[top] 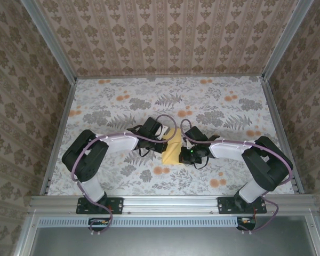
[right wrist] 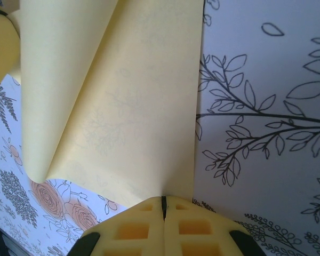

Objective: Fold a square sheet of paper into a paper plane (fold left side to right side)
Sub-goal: Fold the triangle a second time at the center of the table.

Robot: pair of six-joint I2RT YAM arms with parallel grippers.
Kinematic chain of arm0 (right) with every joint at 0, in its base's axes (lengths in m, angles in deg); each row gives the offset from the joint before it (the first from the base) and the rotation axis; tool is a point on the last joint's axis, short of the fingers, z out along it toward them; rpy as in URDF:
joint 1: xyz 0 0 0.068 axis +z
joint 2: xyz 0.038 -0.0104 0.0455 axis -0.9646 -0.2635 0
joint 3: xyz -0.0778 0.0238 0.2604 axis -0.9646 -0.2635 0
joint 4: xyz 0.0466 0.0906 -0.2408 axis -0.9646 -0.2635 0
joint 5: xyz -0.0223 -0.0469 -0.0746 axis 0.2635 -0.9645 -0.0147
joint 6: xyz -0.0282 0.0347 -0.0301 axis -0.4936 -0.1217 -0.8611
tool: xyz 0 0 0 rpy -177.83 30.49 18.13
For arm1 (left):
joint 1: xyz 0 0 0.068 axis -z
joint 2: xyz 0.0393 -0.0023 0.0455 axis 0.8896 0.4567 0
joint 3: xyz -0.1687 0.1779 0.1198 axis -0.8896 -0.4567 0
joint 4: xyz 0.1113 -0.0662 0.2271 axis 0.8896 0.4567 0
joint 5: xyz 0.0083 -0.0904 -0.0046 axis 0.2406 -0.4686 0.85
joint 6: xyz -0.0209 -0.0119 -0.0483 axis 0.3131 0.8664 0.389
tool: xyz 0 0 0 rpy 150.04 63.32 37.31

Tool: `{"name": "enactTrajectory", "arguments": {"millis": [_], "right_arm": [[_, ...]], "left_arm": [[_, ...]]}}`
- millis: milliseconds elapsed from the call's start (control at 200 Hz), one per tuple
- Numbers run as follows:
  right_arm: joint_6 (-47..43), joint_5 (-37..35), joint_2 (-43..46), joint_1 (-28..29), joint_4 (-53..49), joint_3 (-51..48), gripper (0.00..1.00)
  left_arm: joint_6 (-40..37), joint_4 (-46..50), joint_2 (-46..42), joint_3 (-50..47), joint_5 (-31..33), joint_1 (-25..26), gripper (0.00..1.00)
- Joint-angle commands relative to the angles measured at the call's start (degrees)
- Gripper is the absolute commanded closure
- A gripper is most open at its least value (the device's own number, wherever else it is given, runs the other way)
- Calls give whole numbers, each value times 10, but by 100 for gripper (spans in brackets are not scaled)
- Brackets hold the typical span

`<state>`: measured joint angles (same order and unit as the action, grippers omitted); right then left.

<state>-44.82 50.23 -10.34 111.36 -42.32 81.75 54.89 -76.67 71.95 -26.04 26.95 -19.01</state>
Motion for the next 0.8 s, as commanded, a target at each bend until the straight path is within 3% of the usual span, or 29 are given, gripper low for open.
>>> {"name": "enactTrajectory", "arguments": {"millis": [0,795], "right_arm": [[-13,-21,-25,3,-52,-5,100],[-14,-20,-28,3,-52,-5,100]], "left_arm": [[-18,6,2,4,-1,-3,100],[-25,8,26,9,-3,-3,100]]}}
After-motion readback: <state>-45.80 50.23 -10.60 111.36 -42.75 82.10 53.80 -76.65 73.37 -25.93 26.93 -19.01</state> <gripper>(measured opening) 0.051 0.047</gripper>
